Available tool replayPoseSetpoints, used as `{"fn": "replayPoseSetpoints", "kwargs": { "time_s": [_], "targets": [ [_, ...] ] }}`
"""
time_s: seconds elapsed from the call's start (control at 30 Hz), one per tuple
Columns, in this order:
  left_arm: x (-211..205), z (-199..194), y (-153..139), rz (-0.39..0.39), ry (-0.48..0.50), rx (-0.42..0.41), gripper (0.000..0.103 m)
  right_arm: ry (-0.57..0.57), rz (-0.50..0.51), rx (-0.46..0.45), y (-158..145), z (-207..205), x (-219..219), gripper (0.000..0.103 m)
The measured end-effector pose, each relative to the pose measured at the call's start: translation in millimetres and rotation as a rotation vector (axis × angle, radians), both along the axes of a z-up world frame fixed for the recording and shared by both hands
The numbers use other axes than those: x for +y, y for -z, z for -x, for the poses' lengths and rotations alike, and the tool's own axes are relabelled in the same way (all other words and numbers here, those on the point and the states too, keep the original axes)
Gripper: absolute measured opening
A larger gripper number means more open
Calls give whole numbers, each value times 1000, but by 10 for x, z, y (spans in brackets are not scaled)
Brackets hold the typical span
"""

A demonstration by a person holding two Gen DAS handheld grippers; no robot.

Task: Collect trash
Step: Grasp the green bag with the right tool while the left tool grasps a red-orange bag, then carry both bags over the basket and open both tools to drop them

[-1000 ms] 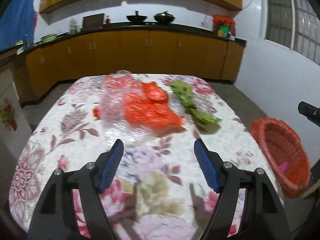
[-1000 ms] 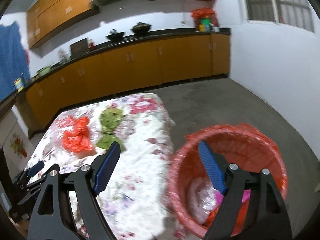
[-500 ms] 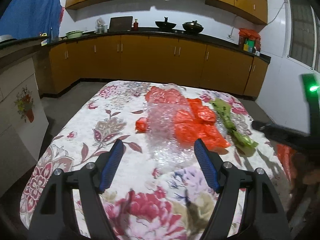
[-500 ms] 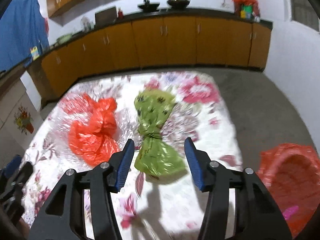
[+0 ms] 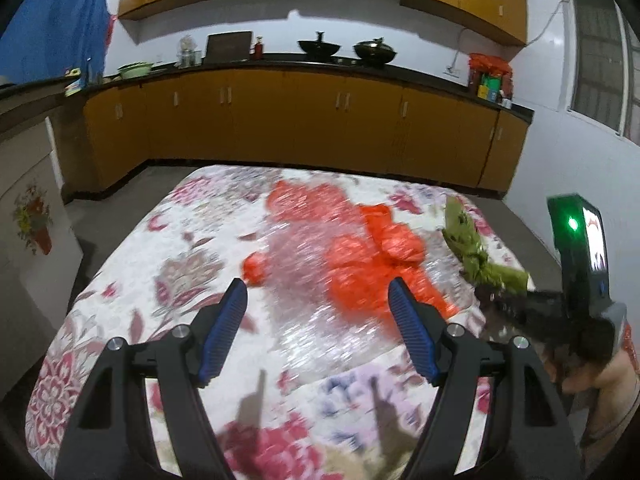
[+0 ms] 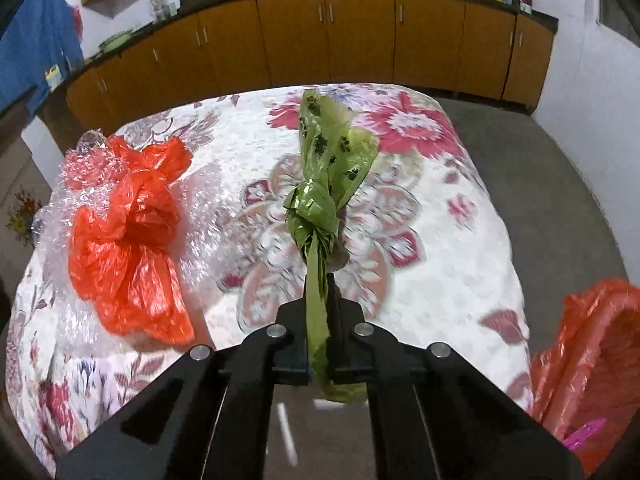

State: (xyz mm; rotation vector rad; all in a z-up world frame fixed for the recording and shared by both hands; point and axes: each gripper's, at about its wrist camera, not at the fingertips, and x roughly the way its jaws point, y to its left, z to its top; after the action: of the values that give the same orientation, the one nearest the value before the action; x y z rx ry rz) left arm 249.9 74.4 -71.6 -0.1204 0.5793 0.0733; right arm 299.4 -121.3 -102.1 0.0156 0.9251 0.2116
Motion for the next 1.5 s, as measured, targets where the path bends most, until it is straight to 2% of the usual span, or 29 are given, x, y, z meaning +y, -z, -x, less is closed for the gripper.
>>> {"fn": "replayPoseSetpoints", "kwargs": {
  "time_s": [0.2, 0.3, 0.37, 0.5, 0.57, 0.63, 0.73, 0.9, 1.1, 1.5],
  "targets": [
    [-349, -368, 6, 5, 59, 23, 71, 25, -49, -51, -136, 376, -337, 4],
    [-542, -593, 67, -33, 68, 55, 69, 26, -53, -77, -223, 576, -439, 4],
    [-641, -714, 129, -68, 70, 82, 64, 31, -63, -78, -253, 611, -516, 4],
    [-751, -923, 371, -112, 65, 194, 45, 42, -85, -78, -293, 681, -615, 4],
    [-752, -958, 440, -120, 58, 225, 37, 42, -92, -79, -300, 692, -628, 4],
    [-727, -916, 412, -105, 66, 200, 13, 43, -102, -83, -334, 726, -639, 4],
    [-721, -825, 364, -91, 107, 179, 8, 47, -120, -94, -386, 776, -661, 4],
    [-635, -498, 152, -12, 167, 89, 7, 52, -138, -135, -536, 940, -686, 4],
    [-582, -98, -122, 38, 222, 5, 6, 73, -133, -186, -724, 1163, -777, 4],
    [-910, 437, -477, 93, 365, -62, 6, 176, -126, -248, -962, 1589, -1125, 4]
  ]
}}
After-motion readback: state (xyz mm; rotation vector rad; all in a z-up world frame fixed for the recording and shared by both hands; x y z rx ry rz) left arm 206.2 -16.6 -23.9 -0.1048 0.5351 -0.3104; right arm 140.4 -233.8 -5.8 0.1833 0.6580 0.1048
